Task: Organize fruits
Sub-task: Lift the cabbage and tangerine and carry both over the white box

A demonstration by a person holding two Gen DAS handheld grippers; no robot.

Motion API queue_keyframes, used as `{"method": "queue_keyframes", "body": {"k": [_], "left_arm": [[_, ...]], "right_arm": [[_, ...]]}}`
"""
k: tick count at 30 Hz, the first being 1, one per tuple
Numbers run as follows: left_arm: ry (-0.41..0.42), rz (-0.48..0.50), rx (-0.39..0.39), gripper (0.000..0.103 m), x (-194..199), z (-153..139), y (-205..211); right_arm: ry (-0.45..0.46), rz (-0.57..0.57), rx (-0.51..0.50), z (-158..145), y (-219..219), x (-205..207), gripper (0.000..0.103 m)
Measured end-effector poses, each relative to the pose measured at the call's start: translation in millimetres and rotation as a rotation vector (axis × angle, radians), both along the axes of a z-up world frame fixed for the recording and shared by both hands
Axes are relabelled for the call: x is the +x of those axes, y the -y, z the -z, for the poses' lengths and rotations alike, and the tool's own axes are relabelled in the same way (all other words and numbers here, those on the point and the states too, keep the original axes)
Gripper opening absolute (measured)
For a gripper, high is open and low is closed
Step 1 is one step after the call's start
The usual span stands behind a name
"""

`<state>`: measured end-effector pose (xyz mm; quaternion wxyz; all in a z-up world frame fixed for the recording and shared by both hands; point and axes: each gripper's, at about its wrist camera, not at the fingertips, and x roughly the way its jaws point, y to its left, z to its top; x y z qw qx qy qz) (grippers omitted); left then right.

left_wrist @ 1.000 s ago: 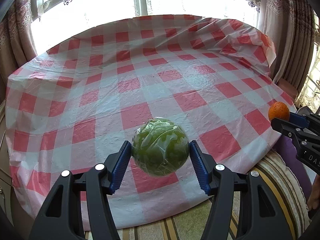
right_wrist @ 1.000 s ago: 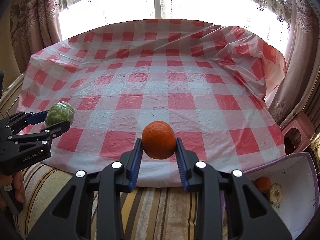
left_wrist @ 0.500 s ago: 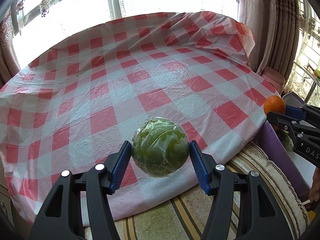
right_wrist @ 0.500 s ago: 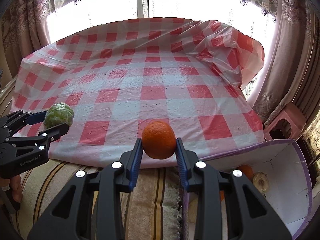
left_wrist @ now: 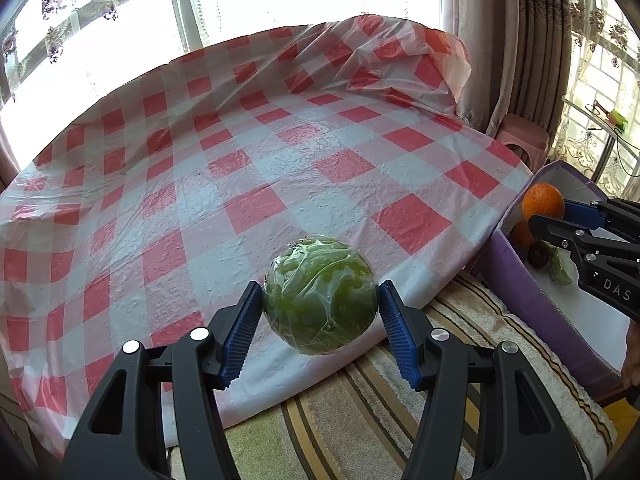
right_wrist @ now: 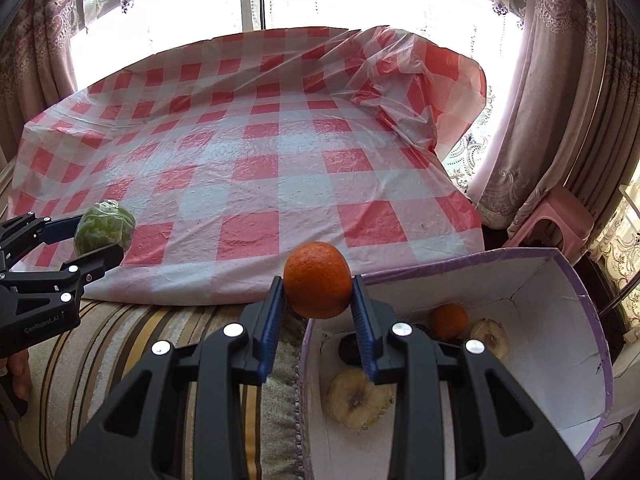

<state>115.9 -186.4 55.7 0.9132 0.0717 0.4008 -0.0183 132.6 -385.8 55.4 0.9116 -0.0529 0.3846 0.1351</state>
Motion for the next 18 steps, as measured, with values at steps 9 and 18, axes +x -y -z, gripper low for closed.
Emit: {"method": "queue_keyframes", "body": {"k": [9, 18], "left_arm": [[-0.010, 0.060, 0.014, 0.058, 2, 3, 26], [-0.021, 0.119, 0.025, 0.058, 3, 5, 52]], "right_arm": [[-0.010, 0.052, -0.019, 5, 27, -3, 0.033], [-0.017, 0.095, -0.038, 8, 50, -6, 0.033]]}}
